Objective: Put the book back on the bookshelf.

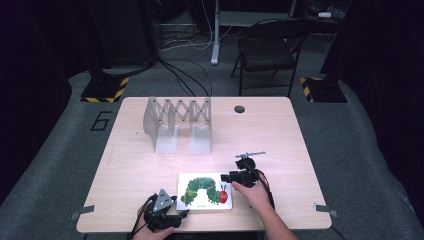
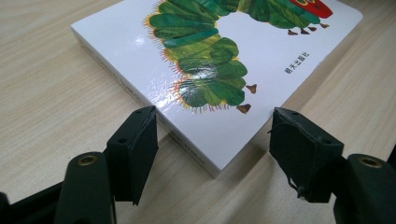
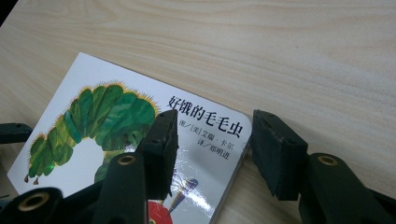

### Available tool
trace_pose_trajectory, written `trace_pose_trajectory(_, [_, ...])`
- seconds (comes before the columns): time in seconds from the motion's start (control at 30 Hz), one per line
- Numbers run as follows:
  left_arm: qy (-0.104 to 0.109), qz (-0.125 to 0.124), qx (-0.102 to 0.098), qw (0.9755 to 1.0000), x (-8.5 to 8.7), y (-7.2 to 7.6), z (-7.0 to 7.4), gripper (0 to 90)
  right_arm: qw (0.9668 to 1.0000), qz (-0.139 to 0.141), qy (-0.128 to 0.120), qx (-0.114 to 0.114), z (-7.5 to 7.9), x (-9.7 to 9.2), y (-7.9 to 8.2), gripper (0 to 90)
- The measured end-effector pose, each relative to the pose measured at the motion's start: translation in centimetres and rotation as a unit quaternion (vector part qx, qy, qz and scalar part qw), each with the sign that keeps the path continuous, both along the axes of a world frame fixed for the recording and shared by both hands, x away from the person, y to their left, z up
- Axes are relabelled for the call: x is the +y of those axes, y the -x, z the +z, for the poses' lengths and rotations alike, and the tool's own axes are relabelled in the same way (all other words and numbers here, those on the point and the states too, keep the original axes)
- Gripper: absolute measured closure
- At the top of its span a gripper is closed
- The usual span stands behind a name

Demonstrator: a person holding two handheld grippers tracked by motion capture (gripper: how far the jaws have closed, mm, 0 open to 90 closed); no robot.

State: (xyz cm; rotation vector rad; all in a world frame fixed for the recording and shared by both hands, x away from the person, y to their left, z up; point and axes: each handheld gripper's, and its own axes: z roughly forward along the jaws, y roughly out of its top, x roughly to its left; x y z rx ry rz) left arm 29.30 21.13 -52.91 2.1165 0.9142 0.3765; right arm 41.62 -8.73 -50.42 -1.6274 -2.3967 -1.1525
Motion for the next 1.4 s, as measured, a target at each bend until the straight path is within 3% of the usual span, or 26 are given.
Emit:
trace_pose_trajectory(0.1, [-0.010,-0.001,-0.004,0.9999,-0.21,0.10,0.01,30.3,1.0000,0.001,-0.002,-0.007,-0.23,-0.06,-0.24,50.7])
trace_pose_trajectory(0.6, [0.001,0.006,-0.006,1.0000,-0.14,0.05,-0.09,30.3,0.9998,-0.011,-0.008,0.012,-0.45,0.10,-0.73,51.3])
trace_pose_trajectory(0.87, [0.001,0.003,-0.003,1.0000,-0.12,0.01,-0.05,28.9,0.9999,-0.011,0.004,0.005,-0.40,0.14,-0.69,54.1])
trace_pose_trajectory(1.4, [0.001,-0.002,-0.001,1.0000,-0.24,0.02,-0.11,24.8,0.9998,-0.021,0.000,0.006,-0.21,0.06,-0.63,55.8])
